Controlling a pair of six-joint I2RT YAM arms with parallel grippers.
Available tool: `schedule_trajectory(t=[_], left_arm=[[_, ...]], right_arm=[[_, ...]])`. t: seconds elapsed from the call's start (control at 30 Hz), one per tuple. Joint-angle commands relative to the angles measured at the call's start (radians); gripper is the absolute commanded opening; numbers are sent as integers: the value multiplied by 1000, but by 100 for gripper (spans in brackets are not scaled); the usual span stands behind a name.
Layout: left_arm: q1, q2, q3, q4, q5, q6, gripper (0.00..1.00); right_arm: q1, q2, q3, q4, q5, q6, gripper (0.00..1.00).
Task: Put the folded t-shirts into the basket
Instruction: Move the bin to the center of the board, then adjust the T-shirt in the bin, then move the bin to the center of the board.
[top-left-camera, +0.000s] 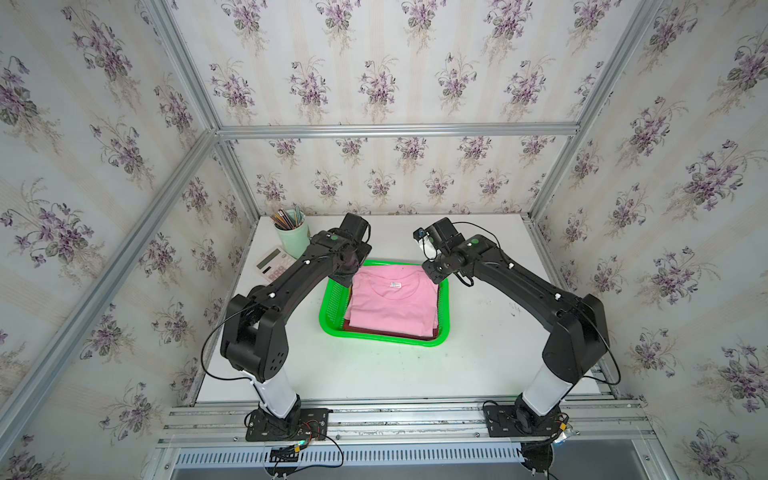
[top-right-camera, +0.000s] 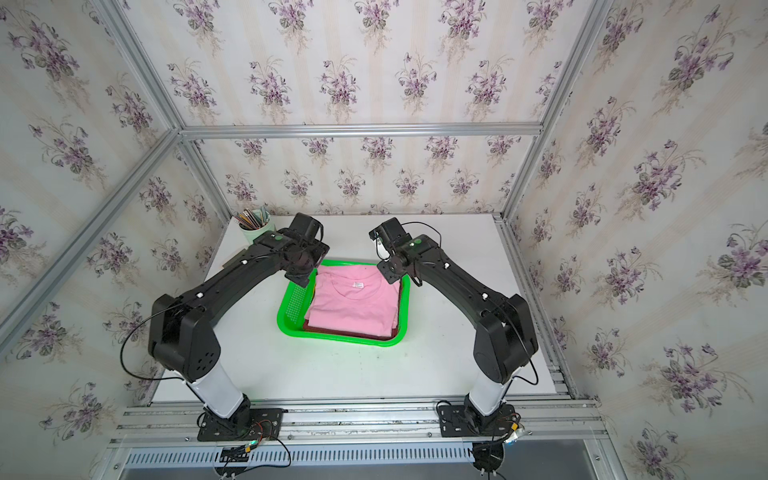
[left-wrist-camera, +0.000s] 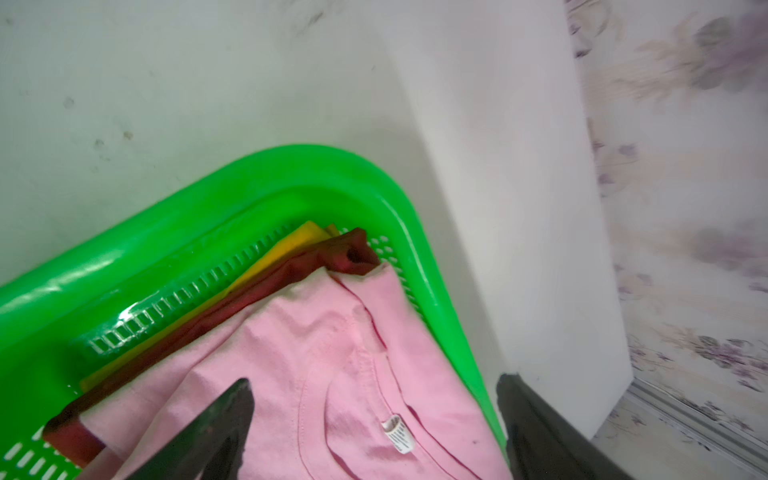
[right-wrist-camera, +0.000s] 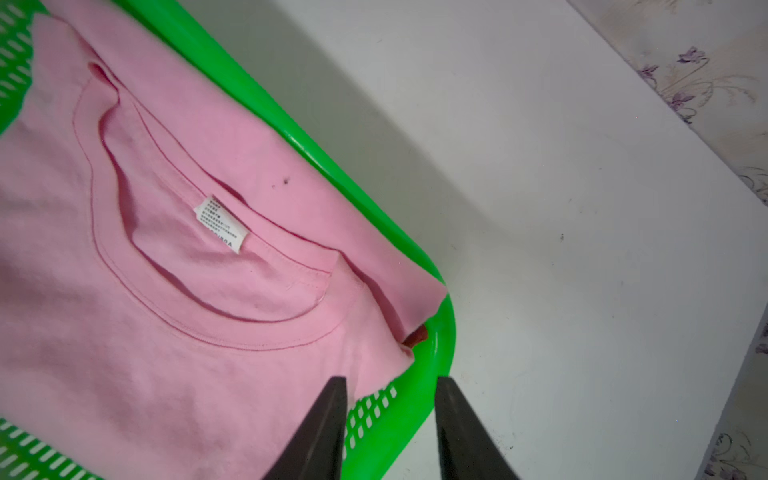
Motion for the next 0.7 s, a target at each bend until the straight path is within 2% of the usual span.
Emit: schedule_trajectory(t=[0.0, 0.1, 0.17, 0.2, 0.27, 0.37, 0.43, 0.5, 0.6, 0.67], left_arm=[[1, -71, 19, -21, -115, 135, 96], [0, -162, 7, 24, -151, 314, 97], [0, -238, -45, 115, -143, 490, 97], [1, -283, -87, 177, -124, 597, 97], [1, -378, -176, 281, -72, 794, 97], [1, -499, -319, 385, 12, 1019, 96], [1, -558, -390, 394, 35, 1098, 95], [0, -591, -438, 377, 100, 1165, 87], [-13, -581, -465, 313, 221, 1241, 76], [-44, -553, -477, 277, 179, 1247, 71]], right_arm=[[-3, -53, -12, 14, 96, 117, 54], [-11, -125, -61, 50, 127, 240, 64], [-18, -191, -120, 92, 105, 332, 66], [-22, -227, -157, 119, 80, 371, 67], [-32, -300, -237, 167, 31, 452, 75], [-53, -389, -359, 230, -71, 539, 81], [-55, -412, -421, 255, -161, 560, 84], [-56, -399, -456, 250, -206, 575, 88], [-56, -345, -499, 250, -193, 582, 90], [-56, -309, -522, 272, -186, 583, 91]])
